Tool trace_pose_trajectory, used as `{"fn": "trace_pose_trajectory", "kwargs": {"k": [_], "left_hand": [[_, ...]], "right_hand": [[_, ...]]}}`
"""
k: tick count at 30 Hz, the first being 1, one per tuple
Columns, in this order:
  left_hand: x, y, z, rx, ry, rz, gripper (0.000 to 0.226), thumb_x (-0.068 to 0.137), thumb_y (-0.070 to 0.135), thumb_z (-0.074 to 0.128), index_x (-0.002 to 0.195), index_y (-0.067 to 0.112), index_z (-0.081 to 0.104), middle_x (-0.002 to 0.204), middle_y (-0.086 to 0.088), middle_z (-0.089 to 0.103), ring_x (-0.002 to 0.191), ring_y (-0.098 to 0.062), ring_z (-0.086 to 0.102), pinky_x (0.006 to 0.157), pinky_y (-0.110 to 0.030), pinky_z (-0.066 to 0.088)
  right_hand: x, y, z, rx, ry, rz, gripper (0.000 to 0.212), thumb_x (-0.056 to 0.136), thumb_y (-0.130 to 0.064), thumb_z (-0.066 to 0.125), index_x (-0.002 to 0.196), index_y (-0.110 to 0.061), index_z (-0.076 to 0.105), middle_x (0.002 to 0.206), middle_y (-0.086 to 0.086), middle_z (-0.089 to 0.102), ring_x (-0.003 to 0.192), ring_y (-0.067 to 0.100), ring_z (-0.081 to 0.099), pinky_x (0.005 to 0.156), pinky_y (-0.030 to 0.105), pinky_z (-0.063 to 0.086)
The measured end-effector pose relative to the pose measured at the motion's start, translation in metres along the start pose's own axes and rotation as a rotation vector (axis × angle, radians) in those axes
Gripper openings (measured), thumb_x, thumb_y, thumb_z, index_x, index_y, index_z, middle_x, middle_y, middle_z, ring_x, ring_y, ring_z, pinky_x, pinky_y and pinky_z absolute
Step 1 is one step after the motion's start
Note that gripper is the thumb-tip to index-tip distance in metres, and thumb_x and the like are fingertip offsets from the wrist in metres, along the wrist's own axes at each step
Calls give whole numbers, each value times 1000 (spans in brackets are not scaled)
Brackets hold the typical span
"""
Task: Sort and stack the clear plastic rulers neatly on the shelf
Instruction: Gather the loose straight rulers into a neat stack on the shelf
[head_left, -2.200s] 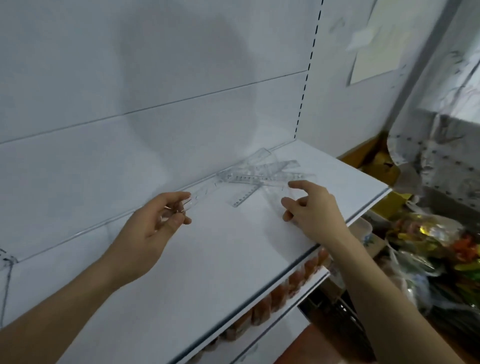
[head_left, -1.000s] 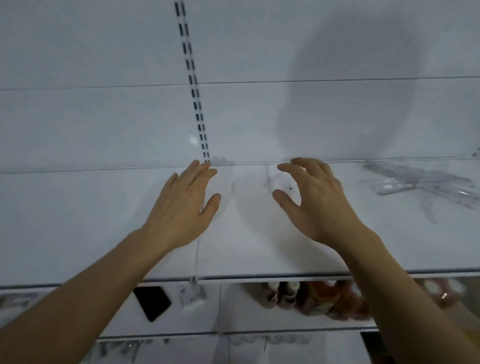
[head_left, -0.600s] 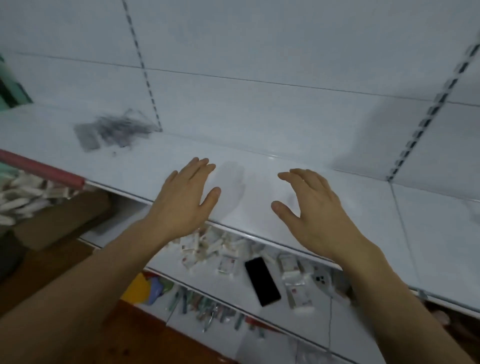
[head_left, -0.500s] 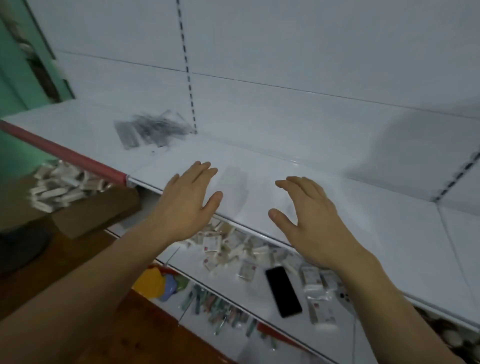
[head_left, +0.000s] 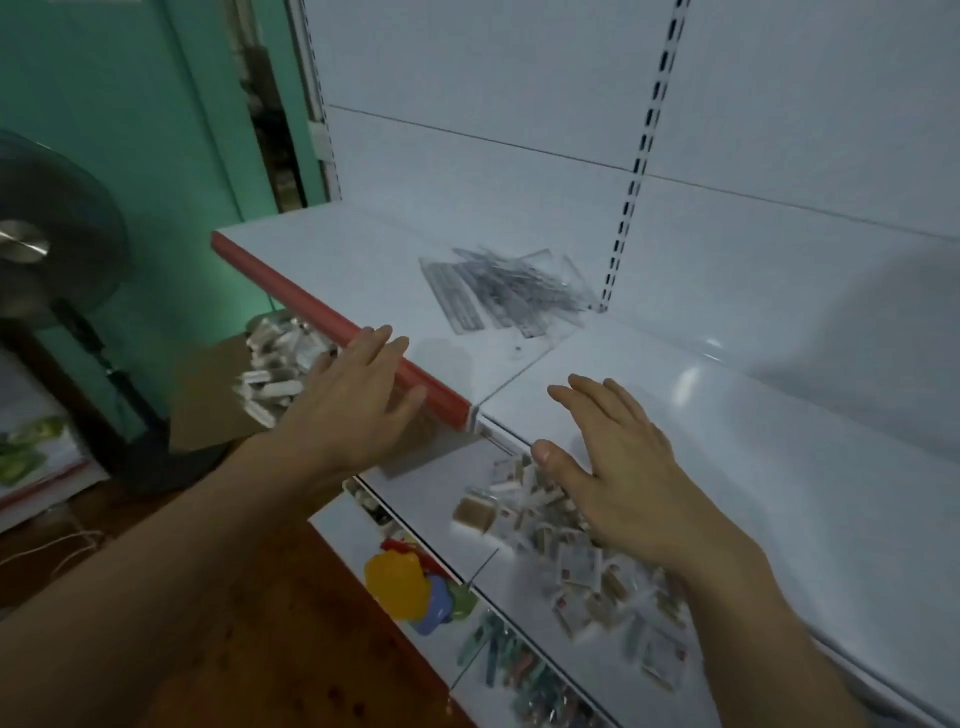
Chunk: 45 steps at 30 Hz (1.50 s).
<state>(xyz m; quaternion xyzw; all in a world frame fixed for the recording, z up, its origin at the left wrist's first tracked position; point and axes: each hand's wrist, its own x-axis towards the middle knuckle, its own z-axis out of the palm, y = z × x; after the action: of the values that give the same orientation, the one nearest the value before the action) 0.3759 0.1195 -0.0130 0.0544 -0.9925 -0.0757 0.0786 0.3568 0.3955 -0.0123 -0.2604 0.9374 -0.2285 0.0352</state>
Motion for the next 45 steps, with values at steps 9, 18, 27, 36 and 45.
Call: {"fn": "trace_pose_trajectory", "kwargs": {"k": [9,18,27,36,45], "left_hand": [[110,-103,-22,56,-41,39,71,101,57,30,160,21,15,169,-1,7,155,-20,6,122,-51,10],[245,-140,17,-19,-125,339,73,101,57,33,161,20,13,168,-3,9,155,-19,9,124,-47,14],[363,-159,38,-199,-217,691,70,100,59,38,158,24,22,165,3,20,150,-15,23,122,-41,25],[390,-165,79,-487,-127,821,63,97,55,32,140,13,50,142,-9,49,131,-28,47,110,-49,39],[390,-169,77,-710,-122,908,51,95,50,40,129,18,59,130,0,55,125,-20,50,109,-43,40]], "right_hand": [[150,-57,25,33,-2,4,64,103,-56,39,159,-32,18,168,-10,8,156,16,-3,124,57,11],[195,-57,38,-31,155,179,62,101,-56,40,156,-35,20,159,-14,24,148,13,17,122,49,21],[247,-95,61,-63,282,512,56,100,-55,43,151,-35,29,148,-12,35,134,14,29,109,42,35],[271,-105,98,-189,453,757,50,92,-50,58,137,-28,58,125,-5,53,118,23,45,91,46,44],[268,-98,119,-324,735,624,18,95,-35,63,104,-27,76,99,-9,66,100,21,56,81,44,44]]}}
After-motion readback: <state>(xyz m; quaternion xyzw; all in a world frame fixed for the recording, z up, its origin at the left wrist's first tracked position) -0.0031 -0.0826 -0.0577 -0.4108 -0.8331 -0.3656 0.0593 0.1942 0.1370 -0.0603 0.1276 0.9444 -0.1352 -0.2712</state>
